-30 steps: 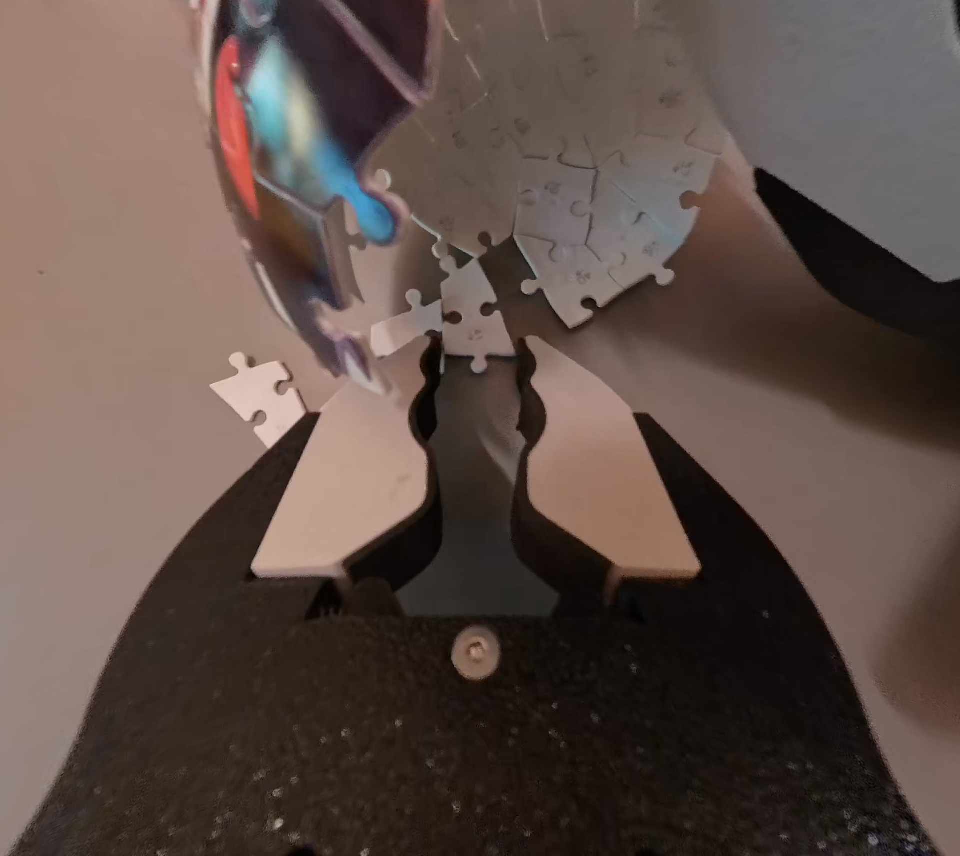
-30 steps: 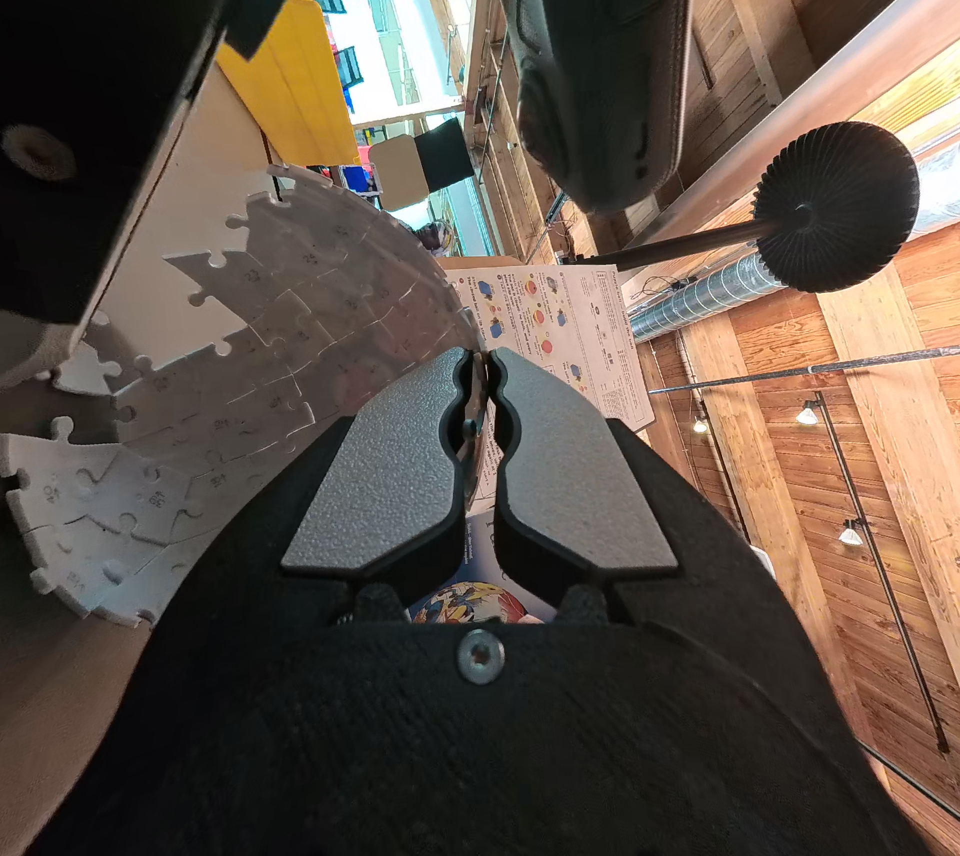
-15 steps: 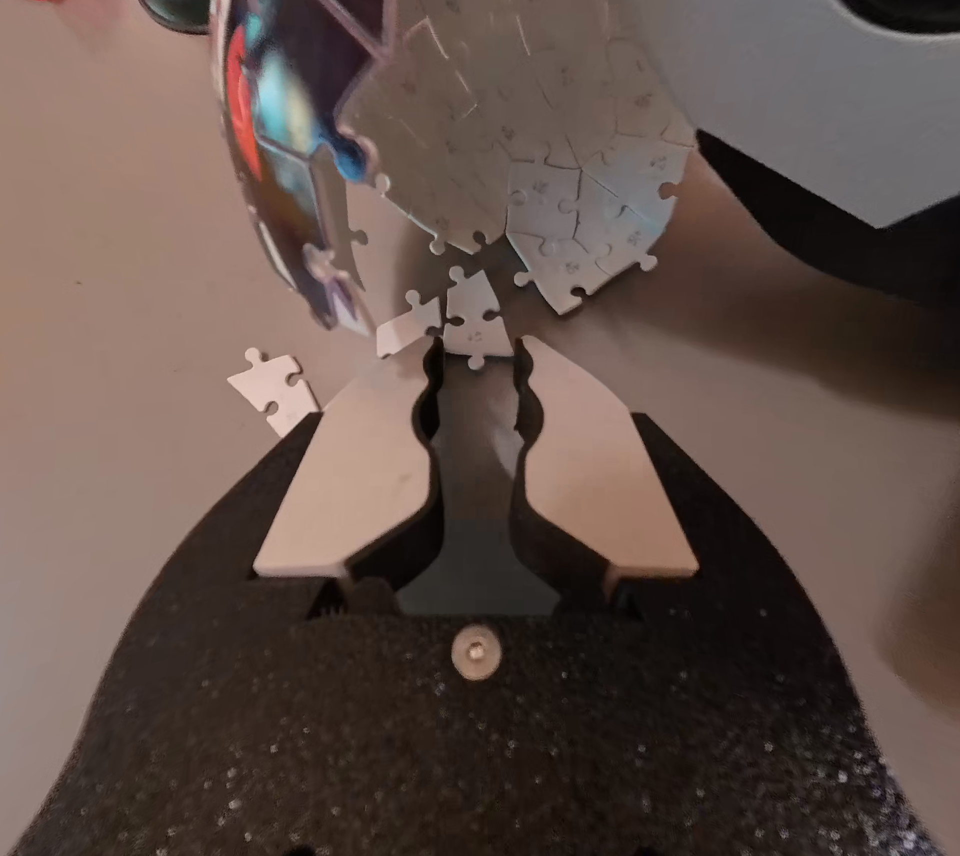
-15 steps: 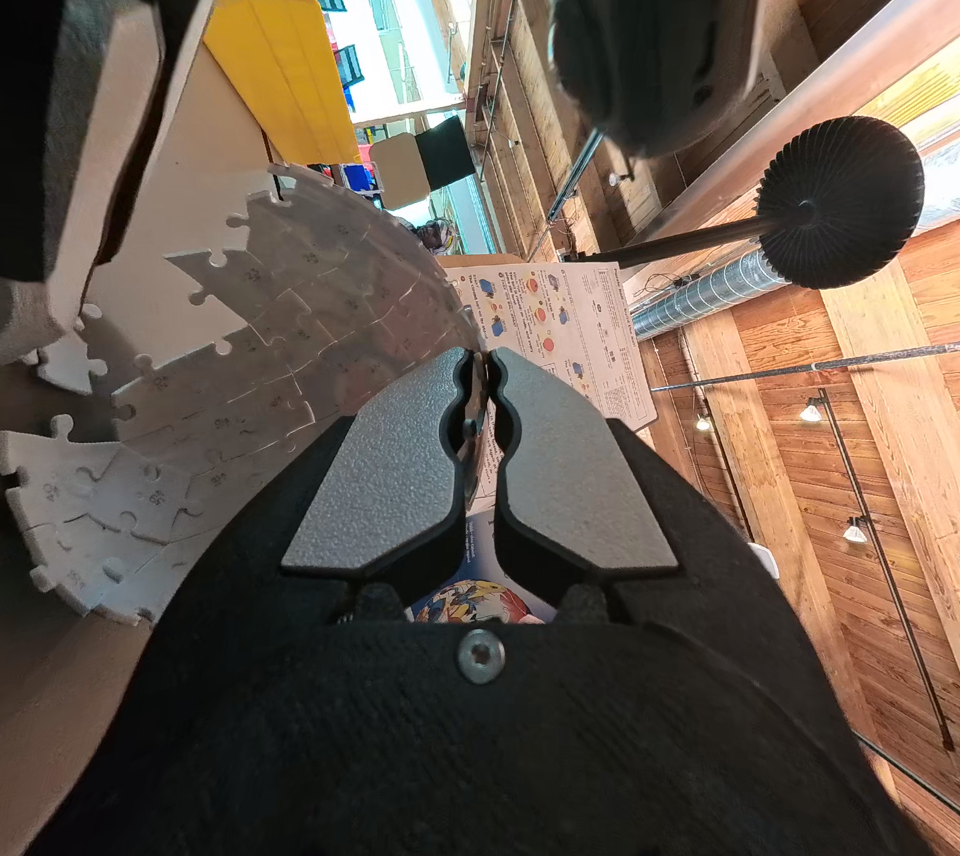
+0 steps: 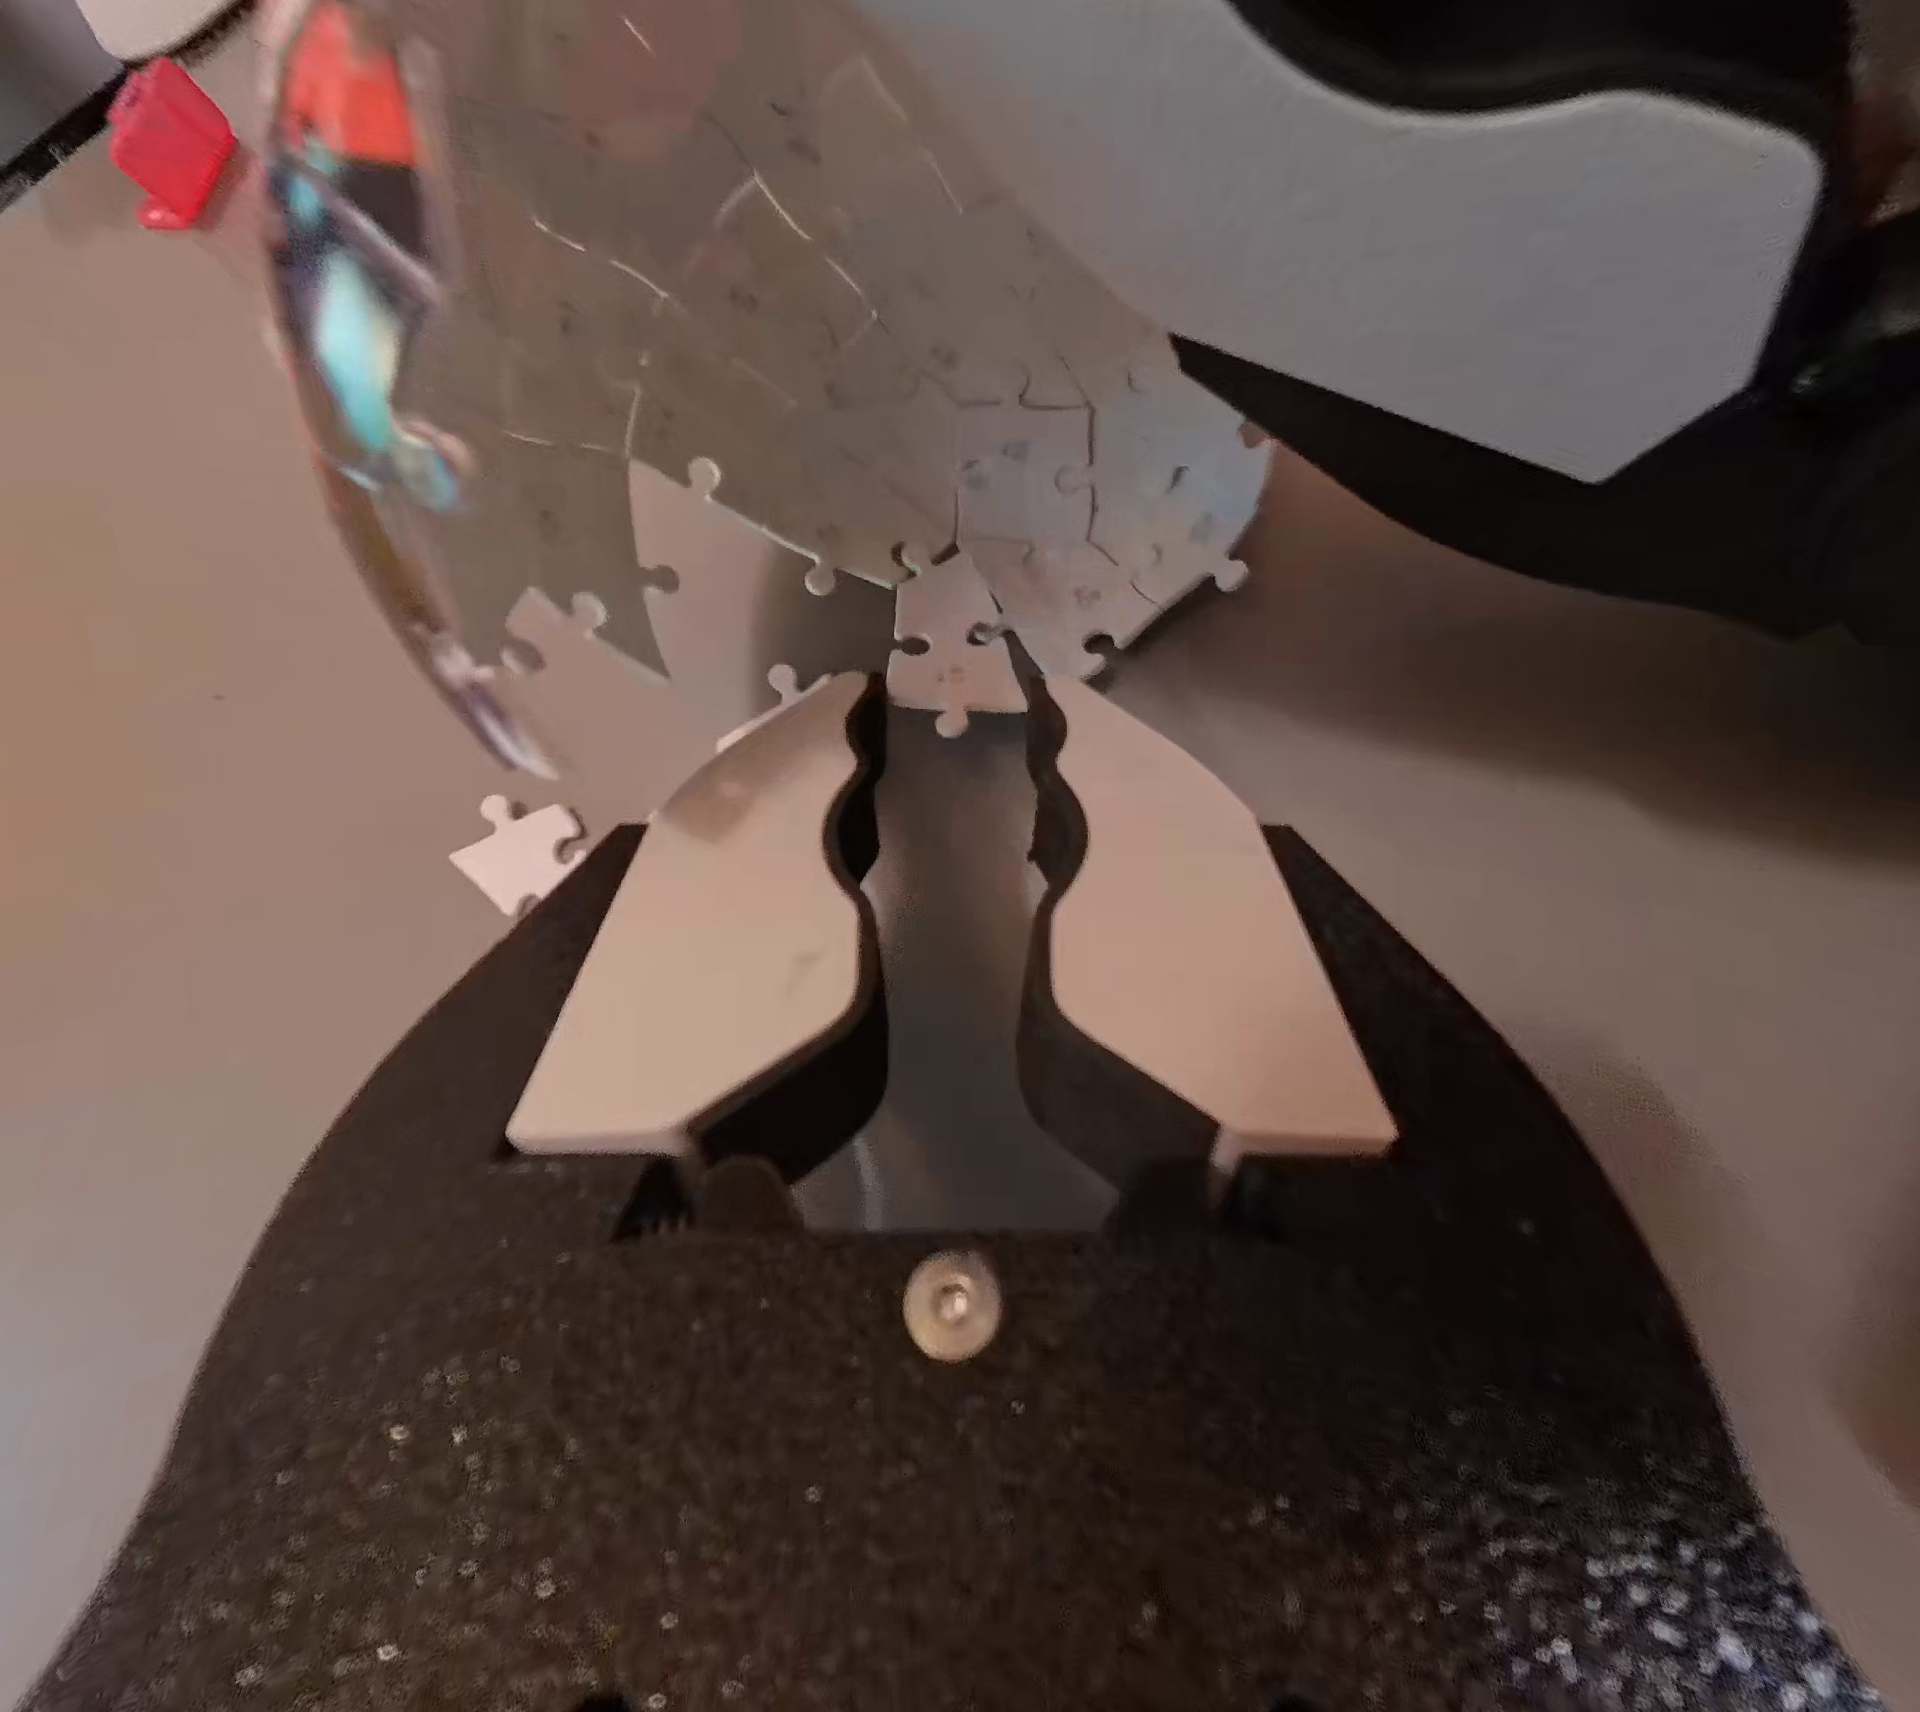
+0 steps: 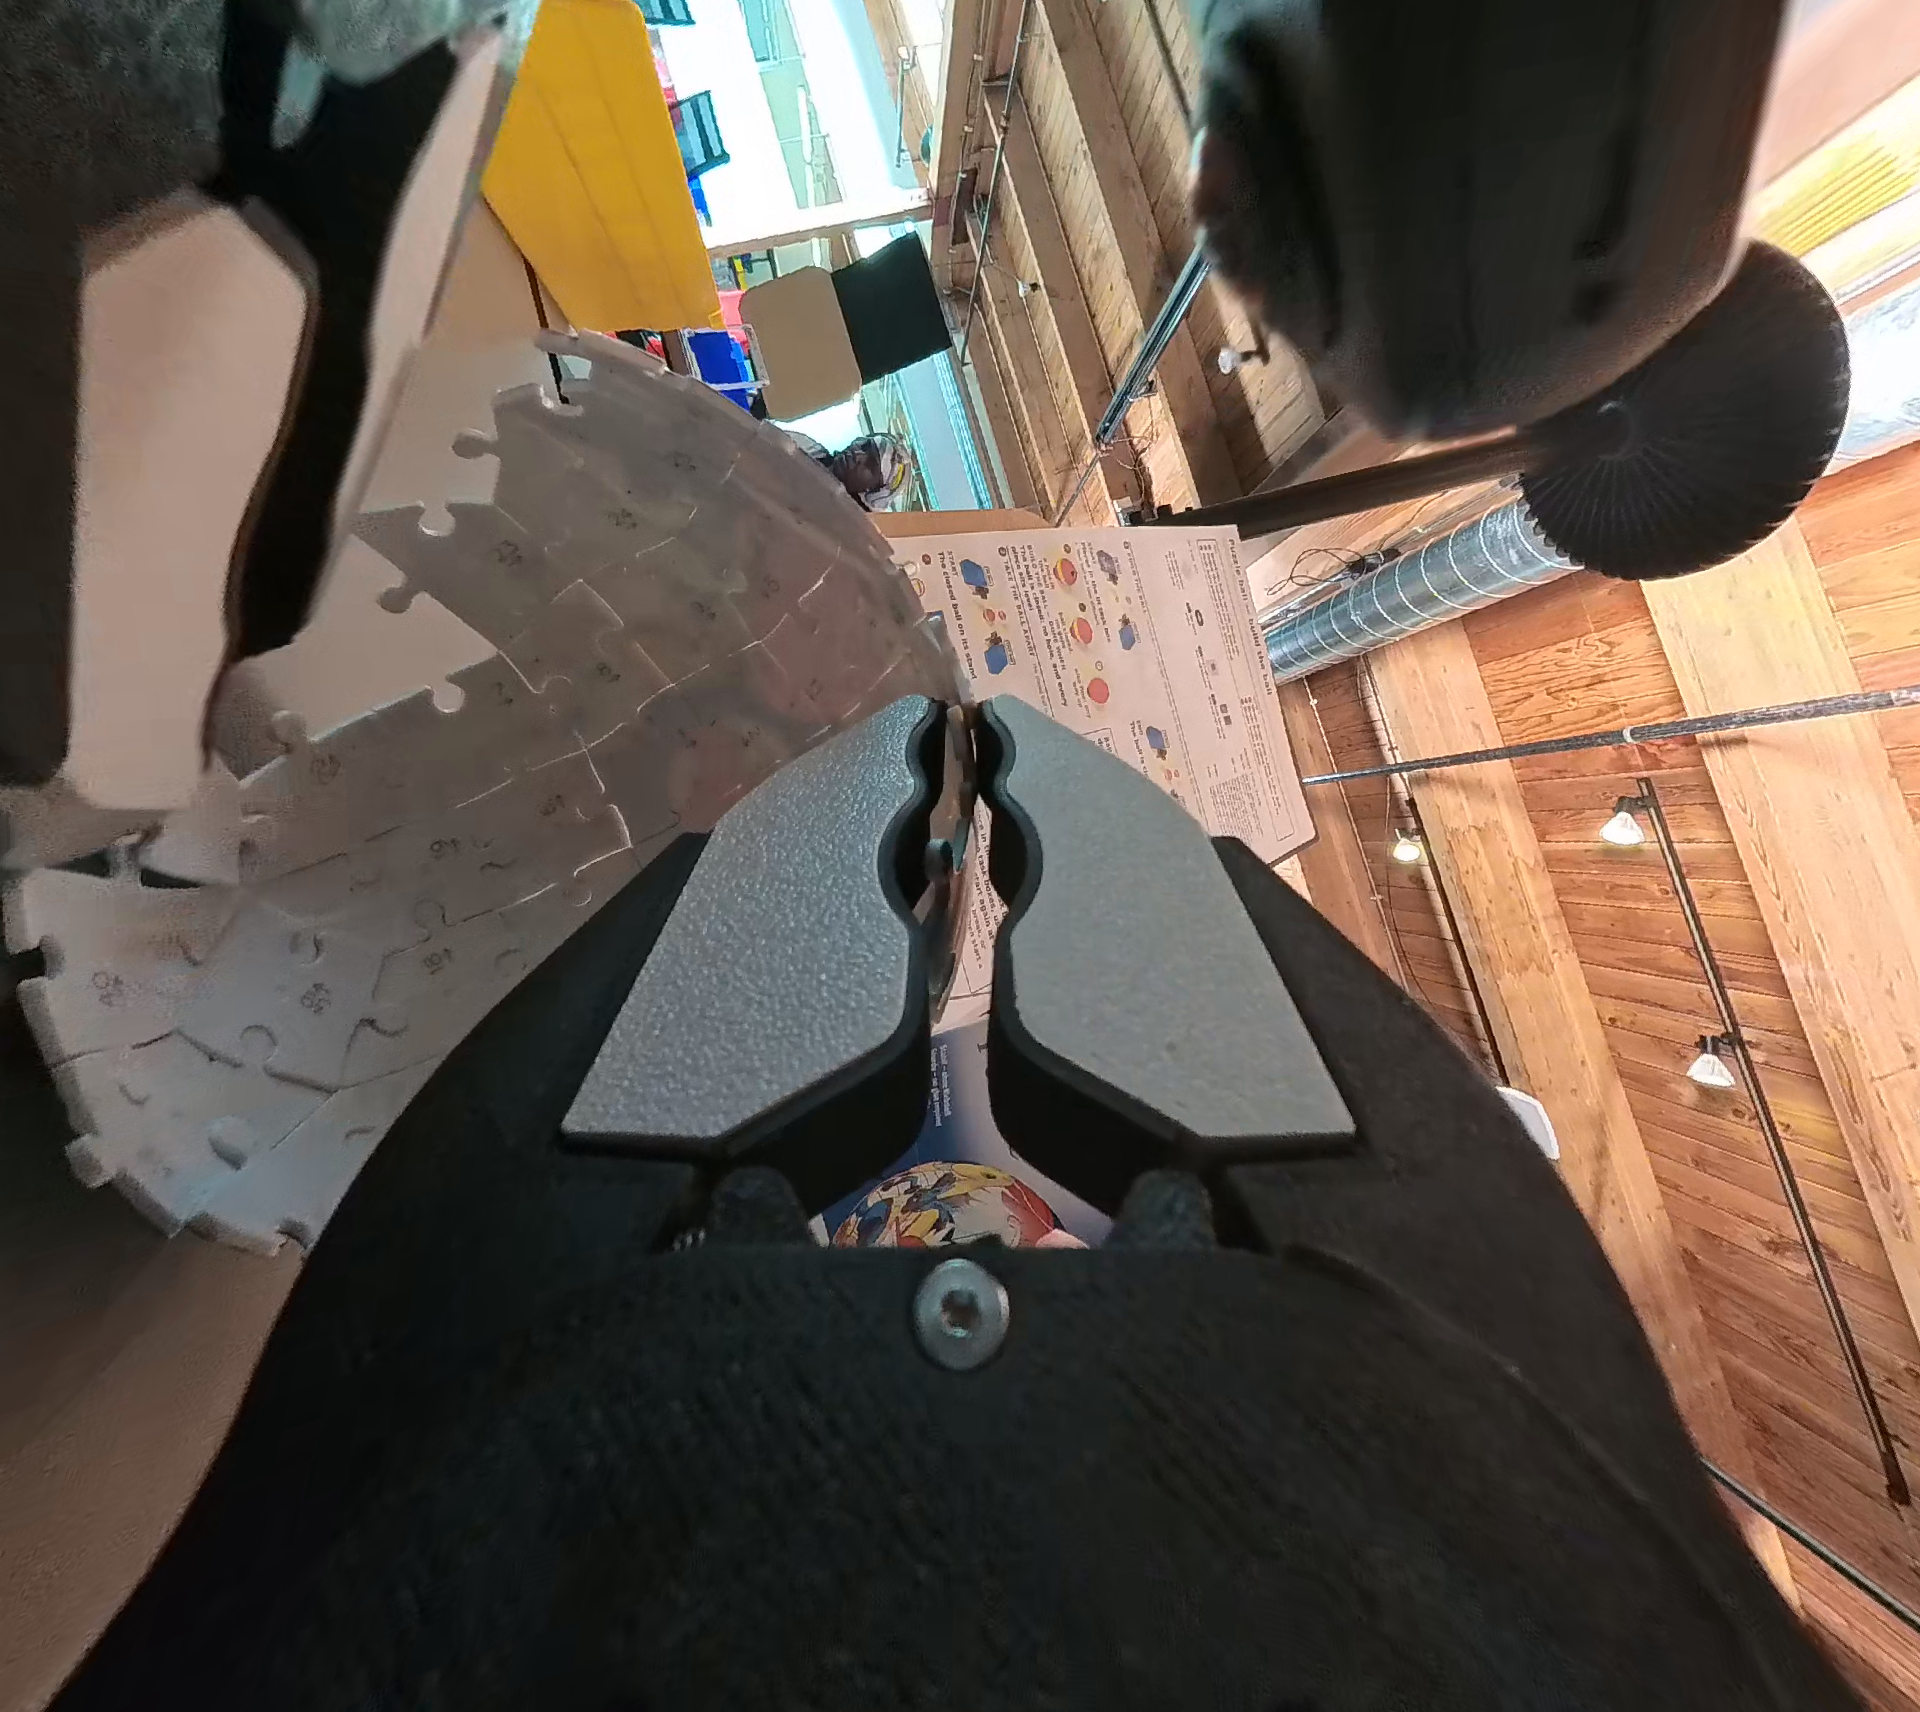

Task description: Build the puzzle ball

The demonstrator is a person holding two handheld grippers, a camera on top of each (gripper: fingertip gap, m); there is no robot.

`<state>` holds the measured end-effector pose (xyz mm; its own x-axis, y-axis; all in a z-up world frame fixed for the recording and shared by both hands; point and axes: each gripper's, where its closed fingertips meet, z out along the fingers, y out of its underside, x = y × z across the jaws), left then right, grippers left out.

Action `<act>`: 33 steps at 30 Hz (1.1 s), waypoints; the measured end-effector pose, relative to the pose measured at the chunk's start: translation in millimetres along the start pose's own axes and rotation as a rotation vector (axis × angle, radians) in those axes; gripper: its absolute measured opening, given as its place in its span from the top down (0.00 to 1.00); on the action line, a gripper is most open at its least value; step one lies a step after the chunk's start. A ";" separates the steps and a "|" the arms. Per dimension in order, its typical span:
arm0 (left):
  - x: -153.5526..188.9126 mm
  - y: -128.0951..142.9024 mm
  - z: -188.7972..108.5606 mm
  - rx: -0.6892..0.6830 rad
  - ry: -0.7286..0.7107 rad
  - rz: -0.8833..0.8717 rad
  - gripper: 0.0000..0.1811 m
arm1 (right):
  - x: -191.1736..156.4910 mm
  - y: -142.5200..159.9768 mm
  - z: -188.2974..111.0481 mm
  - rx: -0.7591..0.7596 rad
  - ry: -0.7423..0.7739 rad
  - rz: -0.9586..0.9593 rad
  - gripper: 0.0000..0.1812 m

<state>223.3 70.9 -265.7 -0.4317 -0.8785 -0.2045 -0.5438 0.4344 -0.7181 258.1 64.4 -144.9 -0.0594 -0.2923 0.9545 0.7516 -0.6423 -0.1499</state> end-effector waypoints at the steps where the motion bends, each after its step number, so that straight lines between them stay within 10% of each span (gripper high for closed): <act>1: 0.8 2.1 1.7 -0.015 0.001 0.000 0.86 | 0.0 -0.1 -0.1 0.001 0.000 0.000 0.97; 20: -11.6 8.7 -12.0 -0.022 0.085 0.099 0.87 | -3.6 -11.2 -3.5 0.041 -0.006 -0.019 0.97; 33: 6.8 11.6 1.3 -0.107 0.086 -0.159 0.82 | -3.7 -12.5 -4.3 0.042 -0.006 -0.001 0.97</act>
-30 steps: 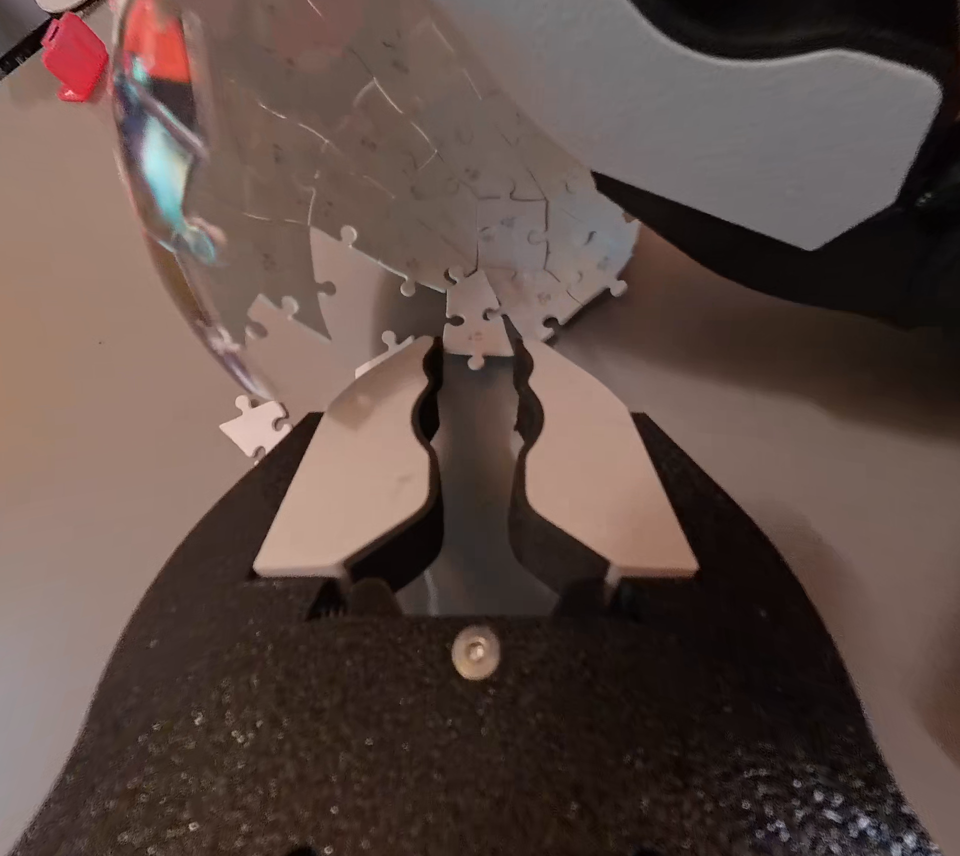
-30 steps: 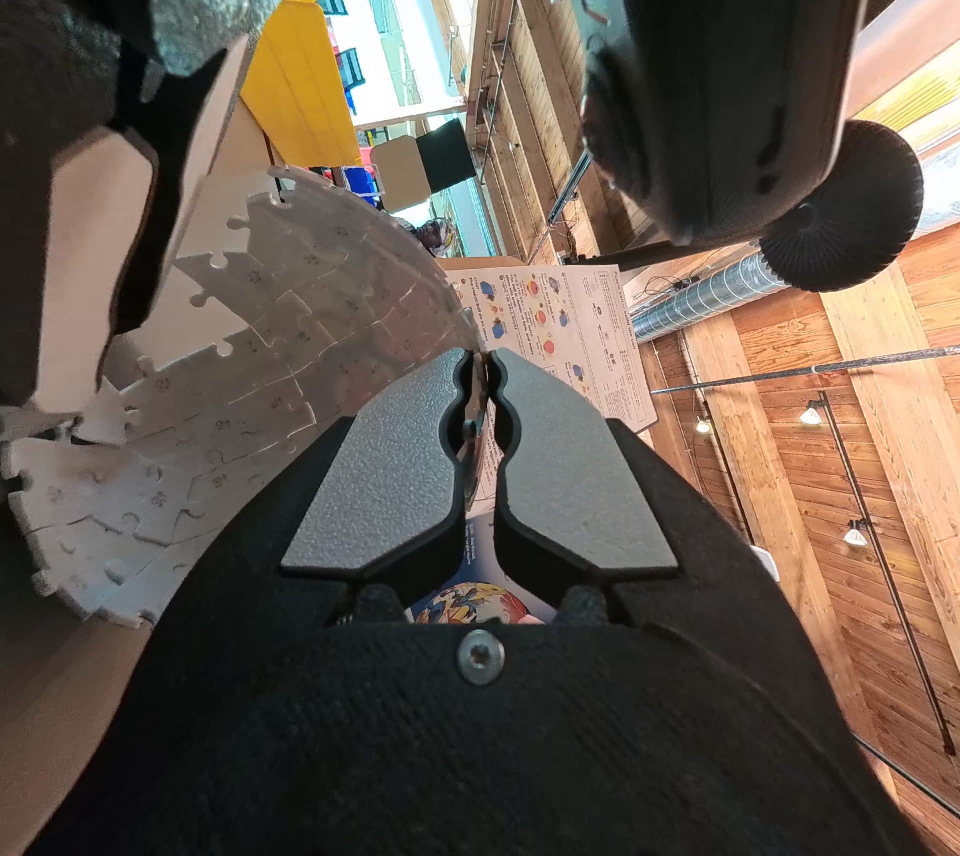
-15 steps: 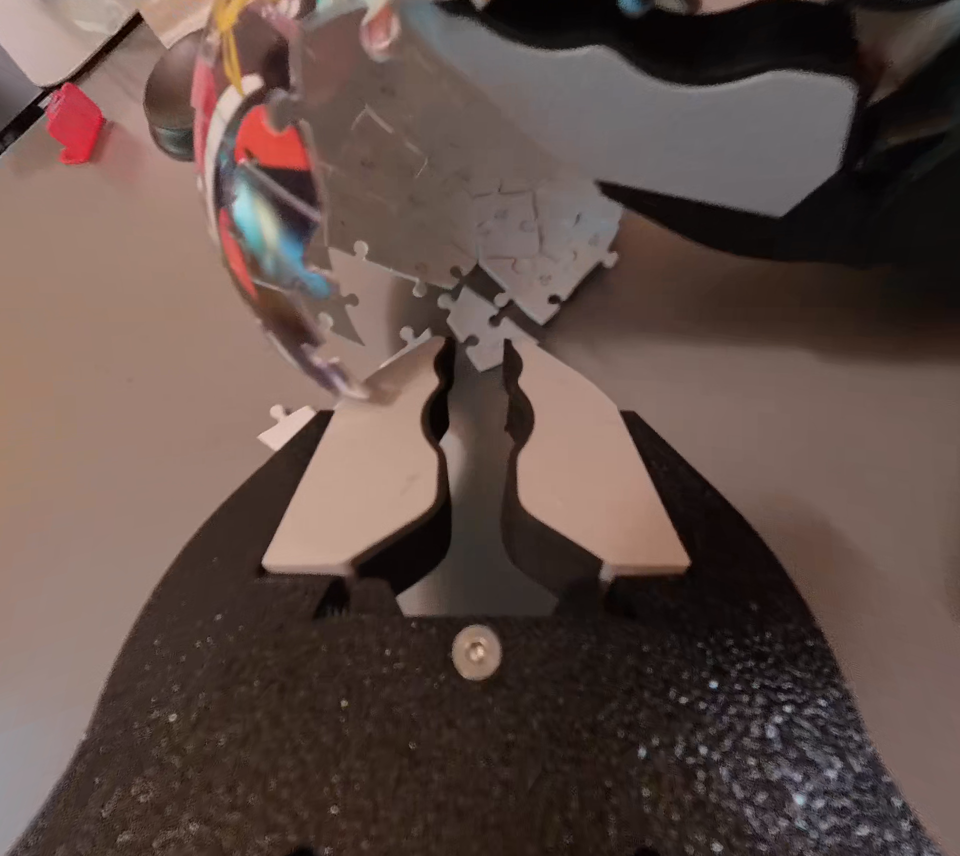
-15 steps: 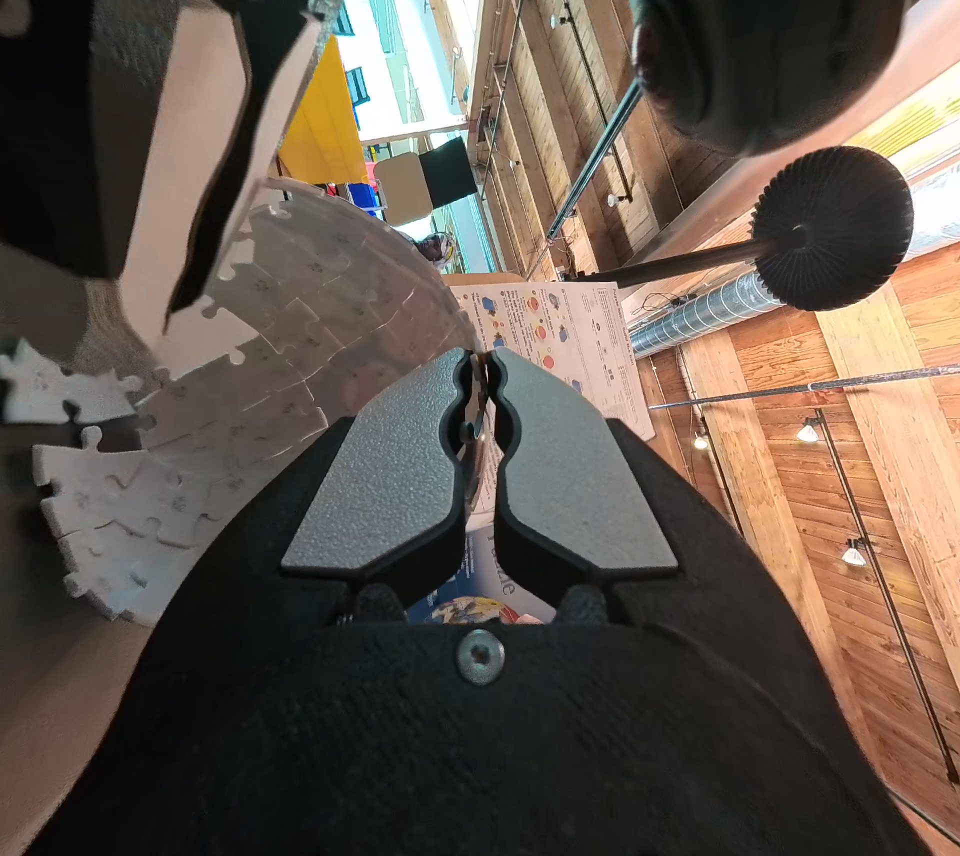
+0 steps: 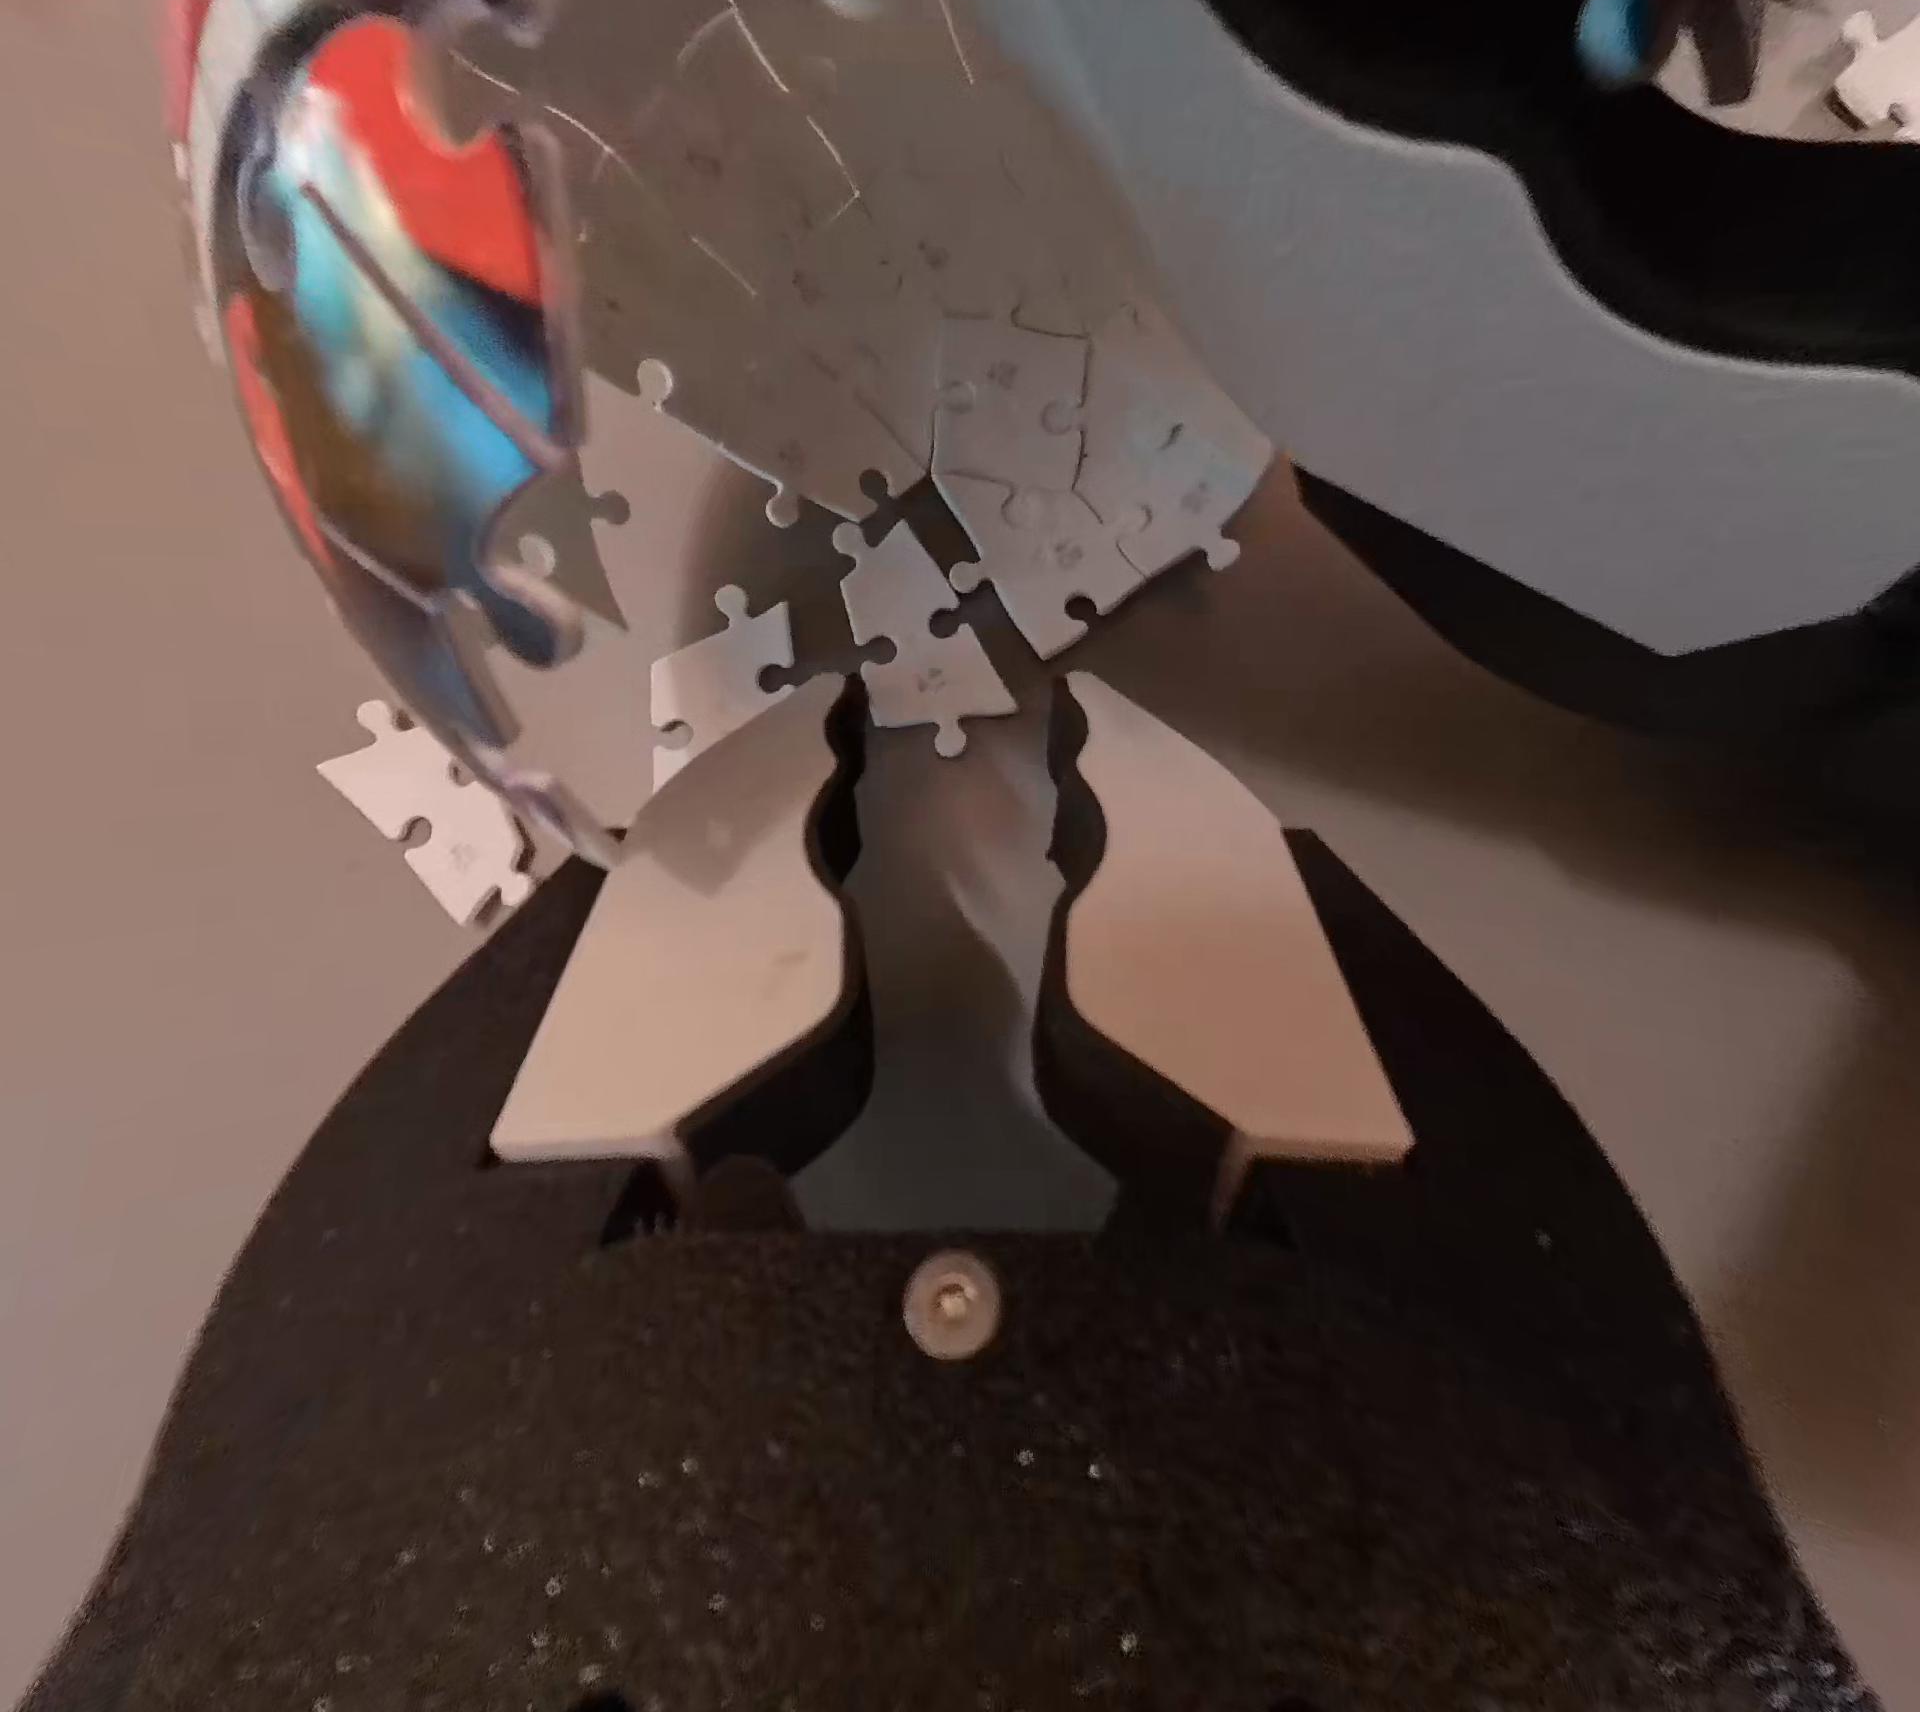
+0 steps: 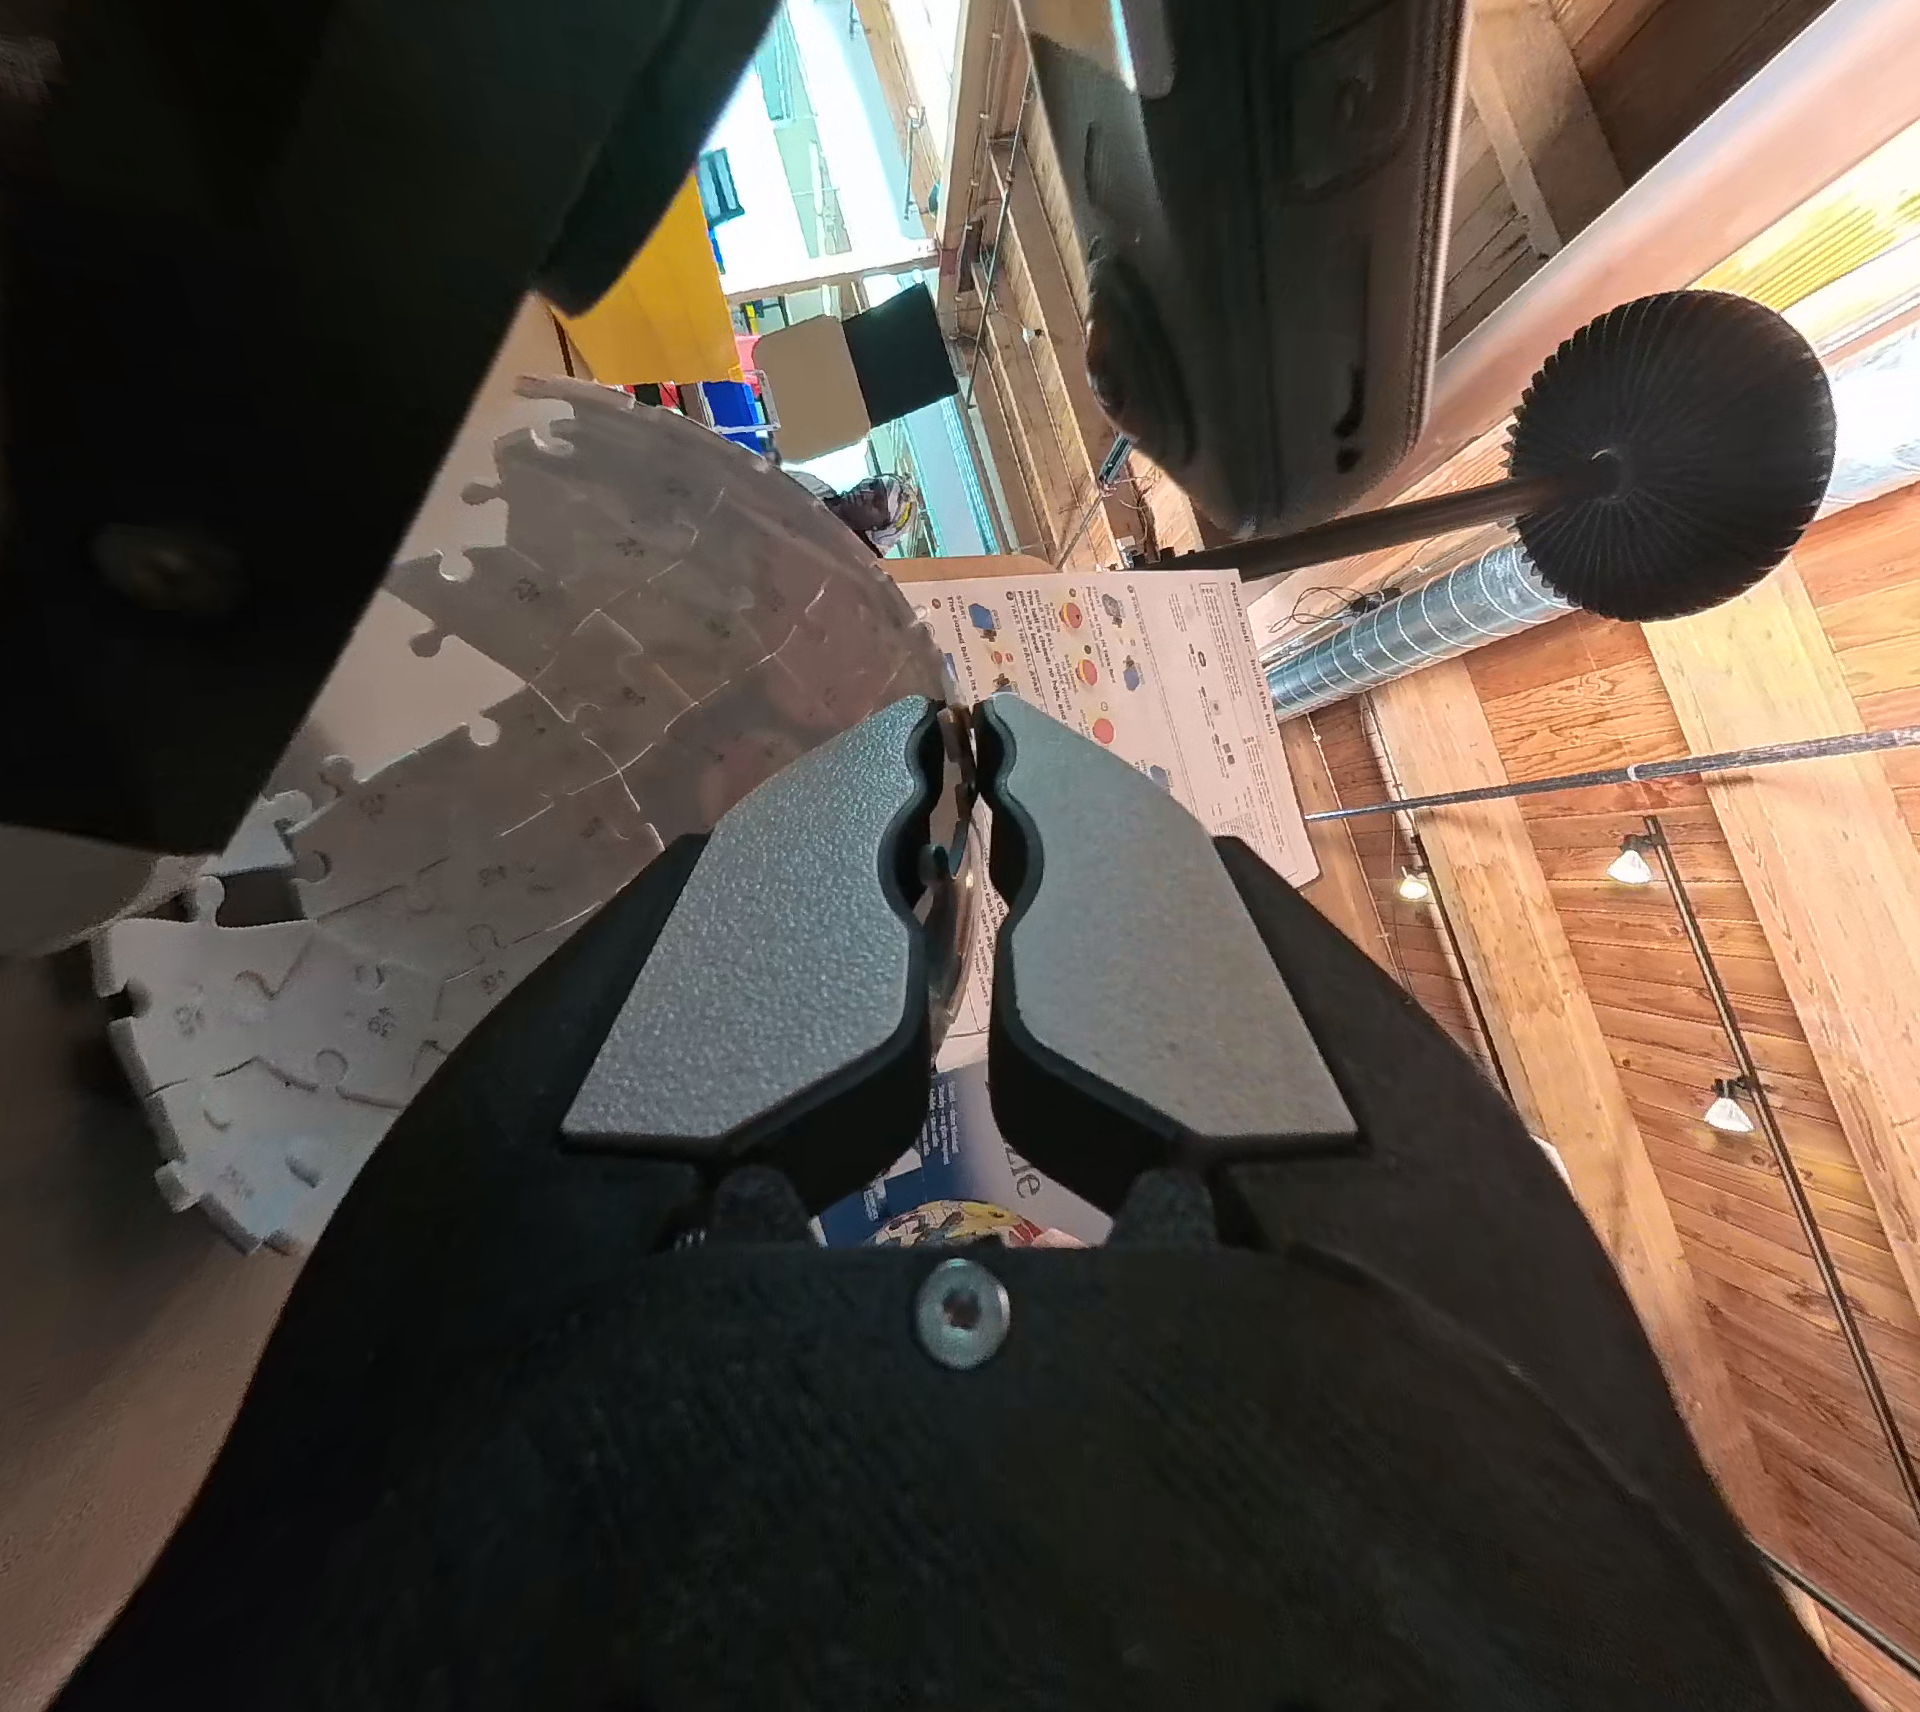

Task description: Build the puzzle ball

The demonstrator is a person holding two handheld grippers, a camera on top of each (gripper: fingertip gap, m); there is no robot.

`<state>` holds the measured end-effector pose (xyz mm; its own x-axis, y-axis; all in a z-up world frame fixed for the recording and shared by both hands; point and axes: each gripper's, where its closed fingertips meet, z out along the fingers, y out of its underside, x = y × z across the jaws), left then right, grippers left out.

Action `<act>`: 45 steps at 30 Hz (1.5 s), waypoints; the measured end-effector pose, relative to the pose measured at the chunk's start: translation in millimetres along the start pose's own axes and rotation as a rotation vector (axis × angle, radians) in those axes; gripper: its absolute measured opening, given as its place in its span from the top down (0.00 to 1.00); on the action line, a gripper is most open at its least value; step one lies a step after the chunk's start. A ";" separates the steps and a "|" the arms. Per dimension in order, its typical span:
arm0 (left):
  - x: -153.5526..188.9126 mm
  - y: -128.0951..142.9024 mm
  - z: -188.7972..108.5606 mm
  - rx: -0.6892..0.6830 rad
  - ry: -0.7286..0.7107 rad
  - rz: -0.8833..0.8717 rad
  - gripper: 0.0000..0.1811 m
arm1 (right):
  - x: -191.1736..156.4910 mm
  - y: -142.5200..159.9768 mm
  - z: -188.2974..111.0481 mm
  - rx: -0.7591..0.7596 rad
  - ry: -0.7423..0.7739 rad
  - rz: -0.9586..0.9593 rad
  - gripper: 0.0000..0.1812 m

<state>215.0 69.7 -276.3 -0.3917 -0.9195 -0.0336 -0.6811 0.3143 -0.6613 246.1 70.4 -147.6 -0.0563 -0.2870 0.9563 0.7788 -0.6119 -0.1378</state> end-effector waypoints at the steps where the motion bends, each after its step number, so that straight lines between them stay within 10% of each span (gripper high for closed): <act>1: 0.9 0.1 0.2 0.000 0.007 -0.005 0.83 | 0.1 0.1 0.0 -0.001 0.000 0.000 0.97; 45: -4.7 -3.4 -2.0 0.065 -0.014 -0.061 0.86 | -0.3 2.3 -0.3 -0.006 -0.002 0.016 0.97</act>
